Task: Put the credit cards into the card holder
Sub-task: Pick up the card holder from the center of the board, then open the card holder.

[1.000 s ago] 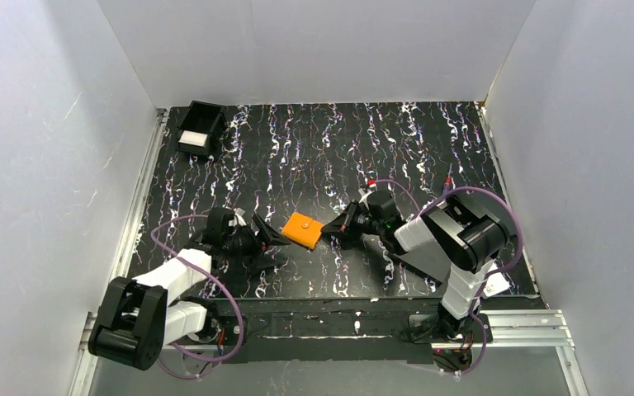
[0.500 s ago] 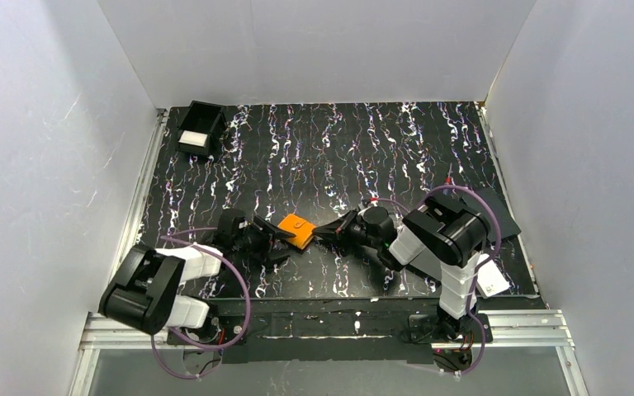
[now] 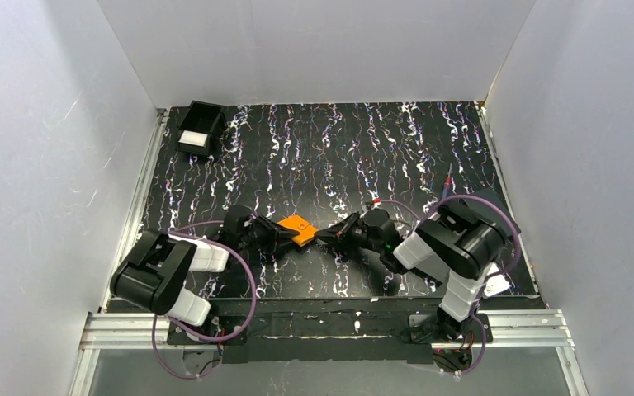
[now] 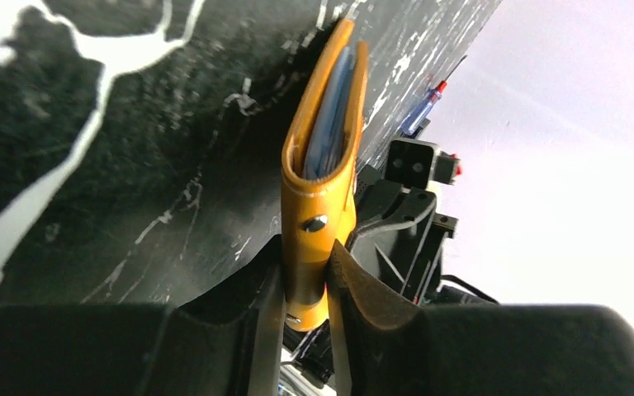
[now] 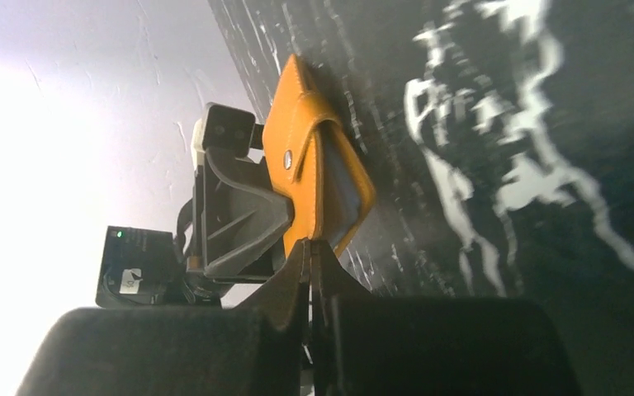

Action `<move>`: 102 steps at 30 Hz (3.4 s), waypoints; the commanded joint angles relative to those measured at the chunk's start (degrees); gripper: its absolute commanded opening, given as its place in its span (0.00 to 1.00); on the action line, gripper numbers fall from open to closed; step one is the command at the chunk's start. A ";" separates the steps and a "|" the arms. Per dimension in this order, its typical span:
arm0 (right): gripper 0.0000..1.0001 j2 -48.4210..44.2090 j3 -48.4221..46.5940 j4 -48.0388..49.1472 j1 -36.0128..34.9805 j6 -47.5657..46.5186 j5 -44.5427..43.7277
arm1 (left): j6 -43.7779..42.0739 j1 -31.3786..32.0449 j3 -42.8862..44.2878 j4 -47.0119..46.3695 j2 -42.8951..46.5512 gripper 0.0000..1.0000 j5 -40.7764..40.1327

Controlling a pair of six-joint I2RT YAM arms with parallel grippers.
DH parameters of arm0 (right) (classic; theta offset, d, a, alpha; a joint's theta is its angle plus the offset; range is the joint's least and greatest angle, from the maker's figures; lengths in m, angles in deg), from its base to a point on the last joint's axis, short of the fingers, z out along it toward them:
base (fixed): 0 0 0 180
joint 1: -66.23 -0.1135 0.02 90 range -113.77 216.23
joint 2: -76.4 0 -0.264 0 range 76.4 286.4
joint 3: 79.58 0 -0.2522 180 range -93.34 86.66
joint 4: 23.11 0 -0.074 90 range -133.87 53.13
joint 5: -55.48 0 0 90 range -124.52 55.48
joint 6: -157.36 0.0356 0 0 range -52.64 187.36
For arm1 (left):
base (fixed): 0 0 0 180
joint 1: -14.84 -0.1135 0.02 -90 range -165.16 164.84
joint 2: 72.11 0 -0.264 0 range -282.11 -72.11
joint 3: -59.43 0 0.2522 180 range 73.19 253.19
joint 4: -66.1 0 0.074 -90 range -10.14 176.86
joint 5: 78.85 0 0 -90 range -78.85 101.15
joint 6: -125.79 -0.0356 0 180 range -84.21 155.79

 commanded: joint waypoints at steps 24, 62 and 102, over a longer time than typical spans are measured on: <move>0.65 -22.40 -30.97 -63.53 -19.52 -80.64 -36.94 | -39.77 0.32 15.64 38.69 18.83 0.00 4.99; 0.49 -20.20 -30.39 -58.62 -22.55 -80.91 -35.69 | -35.08 0.52 17.91 41.51 16.62 0.00 8.48; 0.49 -27.59 -28.68 -66.81 -8.65 -78.04 -12.37 | -42.06 0.45 19.43 37.77 16.96 0.00 15.25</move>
